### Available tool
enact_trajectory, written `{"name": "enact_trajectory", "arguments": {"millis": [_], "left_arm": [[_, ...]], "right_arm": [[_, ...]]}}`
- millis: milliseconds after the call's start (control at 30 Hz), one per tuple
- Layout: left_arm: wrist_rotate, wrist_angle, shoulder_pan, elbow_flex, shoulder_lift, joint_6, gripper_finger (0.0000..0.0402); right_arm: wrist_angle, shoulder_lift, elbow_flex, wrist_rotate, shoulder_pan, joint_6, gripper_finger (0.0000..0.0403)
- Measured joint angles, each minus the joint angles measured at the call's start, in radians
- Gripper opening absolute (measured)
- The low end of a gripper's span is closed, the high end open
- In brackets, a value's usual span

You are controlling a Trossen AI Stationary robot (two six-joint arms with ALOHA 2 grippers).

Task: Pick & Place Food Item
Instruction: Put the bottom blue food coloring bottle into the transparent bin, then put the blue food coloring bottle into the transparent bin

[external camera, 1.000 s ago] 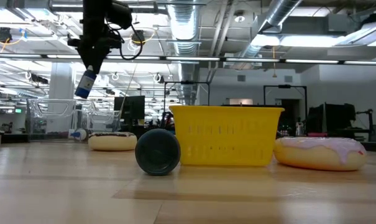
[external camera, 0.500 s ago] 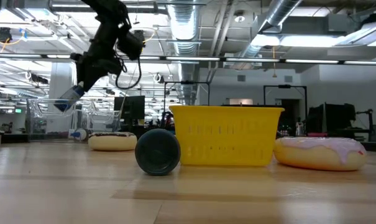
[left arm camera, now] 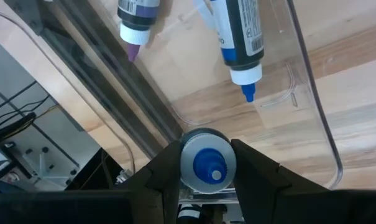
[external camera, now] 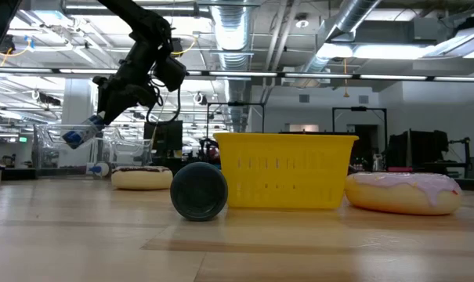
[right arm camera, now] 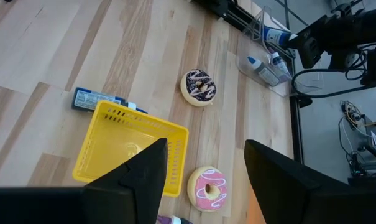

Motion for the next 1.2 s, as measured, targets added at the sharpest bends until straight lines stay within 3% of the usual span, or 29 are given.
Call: {"name": "enact_trajectory", "arguments": {"millis": [67,200,300,500,767,967,1200], "left_arm": [[0.0,0.0,0.0,0.0,0.0,0.004,0.0114],[0.0,-0.001,0.0,0.0,0.0,0.006,0.0167],[0.0,-0.001,0.0,0.0,0.0,0.024,0.0184],[0.026,0.0,-0.004,0.0,-0.004,0.066,0.0168],[0.246,0.082,-0.082,0.0,-0.163,0.173,0.0145],[0.355,0.149,-0.282,-0.001,-0.297,0.182,0.0146],[0.372,0.43,-0.684,-0.098,-0.364,0.097,0.0147]], "right_arm": [[0.0,0.0,0.0,0.0,0.0,0.0,0.0207],[0.0,0.0,0.0,0.0,0.0,0.003,0.0207],[0.0,0.0,0.0,0.0,0.0,0.003,0.0207],[-0.021,0.0,0.0,0.001,0.0,0.018,0.0207],[-0.1,0.0,0.0,0.003,0.0,0.094,0.0207],[-0.112,0.0,0.0,0.003,0.008,0.126,0.0207],[-0.11,0.0,0.0,0.002,0.028,0.172,0.0207]]}}
